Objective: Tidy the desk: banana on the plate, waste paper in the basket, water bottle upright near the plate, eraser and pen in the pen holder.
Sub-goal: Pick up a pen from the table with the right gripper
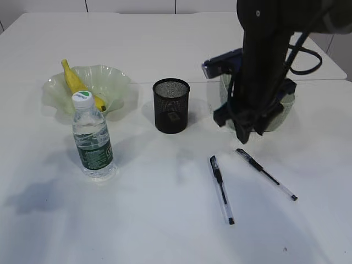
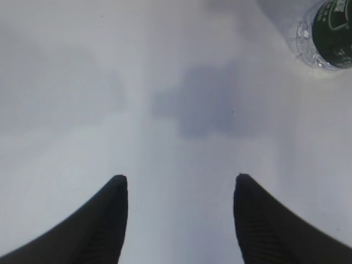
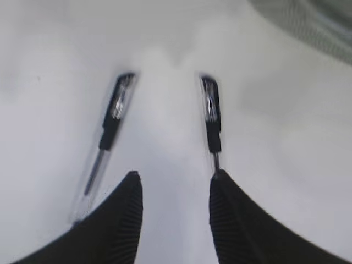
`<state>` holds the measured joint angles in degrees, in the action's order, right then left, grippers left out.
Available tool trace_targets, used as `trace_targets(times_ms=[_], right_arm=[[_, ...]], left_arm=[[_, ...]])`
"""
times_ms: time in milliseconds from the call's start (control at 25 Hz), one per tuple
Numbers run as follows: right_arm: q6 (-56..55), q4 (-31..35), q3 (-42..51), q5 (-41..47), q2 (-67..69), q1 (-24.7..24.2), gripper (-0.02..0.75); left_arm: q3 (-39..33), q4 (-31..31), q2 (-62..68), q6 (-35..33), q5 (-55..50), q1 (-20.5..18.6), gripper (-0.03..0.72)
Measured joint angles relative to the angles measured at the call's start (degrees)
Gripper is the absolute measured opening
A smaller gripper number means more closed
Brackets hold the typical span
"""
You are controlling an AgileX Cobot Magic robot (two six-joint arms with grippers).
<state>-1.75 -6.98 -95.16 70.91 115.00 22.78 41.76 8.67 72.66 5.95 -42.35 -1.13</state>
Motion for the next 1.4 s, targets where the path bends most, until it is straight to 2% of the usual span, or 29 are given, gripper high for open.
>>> trace_targets(times_ms=[160,320,600,720,880,960,1400], right_arm=[[2.8,-2.1,7.8,-0.4,-1.4,0.0,0.303],[5.0,-2.4,11.5,-2.6,-1.4,0.0,0.302],[7.2,-2.8,12.0,-8.7,-1.5,-0.3,0.302],[7.2,-2.4,12.0,-9.9,-1.5,-2.2,0.302],[10.1,2.4,12.0,-10.1,-0.8,-5.8,0.302],[11.0,2.8,12.0,-10.5,-0.3,-6.6,0.302],[11.5,3.3,12.0,-13.1,4.7,-6.7,0.305]], left_arm=[[0.0,0.0,0.0,0.0,-0.1,0.0,0.426],[0.0,0.0,0.0,0.0,-0.2,0.0,0.425],[0.0,0.0,0.0,0.0,-0.2,0.0,0.415],[0.0,0.0,0.0,0.0,-0.2,0.0,0.405],[0.0,0.0,0.0,0.0,-0.2,0.0,0.403],[0.0,0.0,0.0,0.0,-0.2,0.0,0.402],[0.0,-0.1,0.0,0.0,-0.2,0.0,0.401]])
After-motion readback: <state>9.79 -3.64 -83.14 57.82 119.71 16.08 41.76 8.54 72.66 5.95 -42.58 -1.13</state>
